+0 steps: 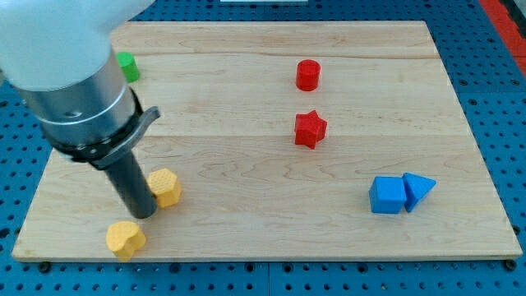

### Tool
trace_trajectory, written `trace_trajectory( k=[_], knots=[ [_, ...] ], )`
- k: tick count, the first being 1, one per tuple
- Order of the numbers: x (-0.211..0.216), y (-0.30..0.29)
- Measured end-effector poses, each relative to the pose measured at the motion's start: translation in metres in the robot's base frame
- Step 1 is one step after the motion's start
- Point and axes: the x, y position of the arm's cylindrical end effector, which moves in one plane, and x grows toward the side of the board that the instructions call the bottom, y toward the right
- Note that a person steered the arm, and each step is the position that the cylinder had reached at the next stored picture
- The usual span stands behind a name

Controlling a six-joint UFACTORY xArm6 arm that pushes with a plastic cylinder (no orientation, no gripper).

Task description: Push the yellow hexagon closer to the green star and the green circle

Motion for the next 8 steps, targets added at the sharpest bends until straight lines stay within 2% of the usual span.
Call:
trace_trajectory(
  k=[2,5,7,8],
  knots=[
    [-0.043,0.034],
    [-0.051,0.128],
    [-0.079,0.130],
    [-0.065,0.113]
  ],
)
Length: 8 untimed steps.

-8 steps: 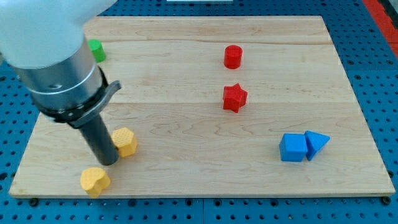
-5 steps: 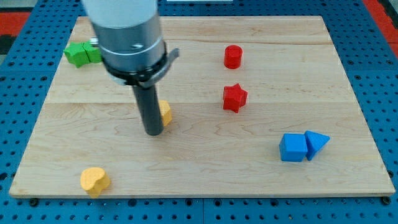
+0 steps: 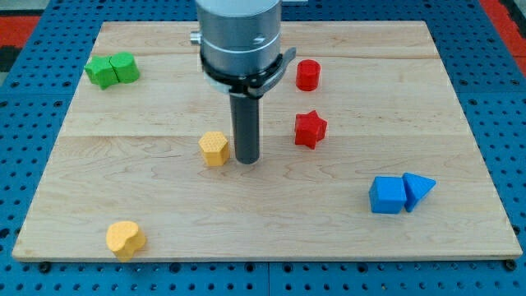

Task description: Push the yellow hexagon closer to the green star and the green circle

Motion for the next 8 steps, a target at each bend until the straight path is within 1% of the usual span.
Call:
trace_trajectory(
  k=[1,3,4,5,6,7,8],
  knots=[
    [0.008,-0.047],
    [-0.088,-0.075],
    [-0.114,-0.066],
    [-0.154,-0.044],
    [-0.168,-0.042],
    [-0.161,-0.080],
    [-0.150,-0.131]
  ],
)
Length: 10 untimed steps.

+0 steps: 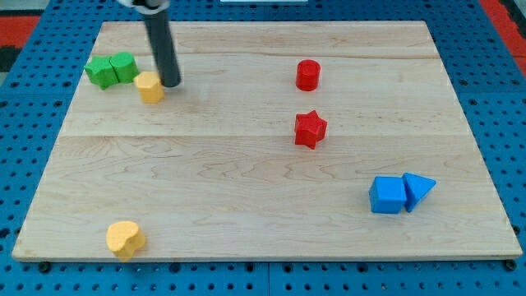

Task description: Push the yellow hexagon closer to the green star and the green circle

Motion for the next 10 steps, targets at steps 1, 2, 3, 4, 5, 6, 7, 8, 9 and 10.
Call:
trace_trajectory(
  k=[1,2,3,4,5,6,7,8,9,10],
  knots=[
    [0.008,0.017],
    [0.021,0.019],
    [0.026,-0.001],
    [0.040,-0.016],
    [0.038,-0.066],
    [0.019,-0.082],
    [-0.009,-0.084],
    [-0.035,-0.084],
    [-0.019,-0.078],
    [-0.006,-0.118]
  ],
)
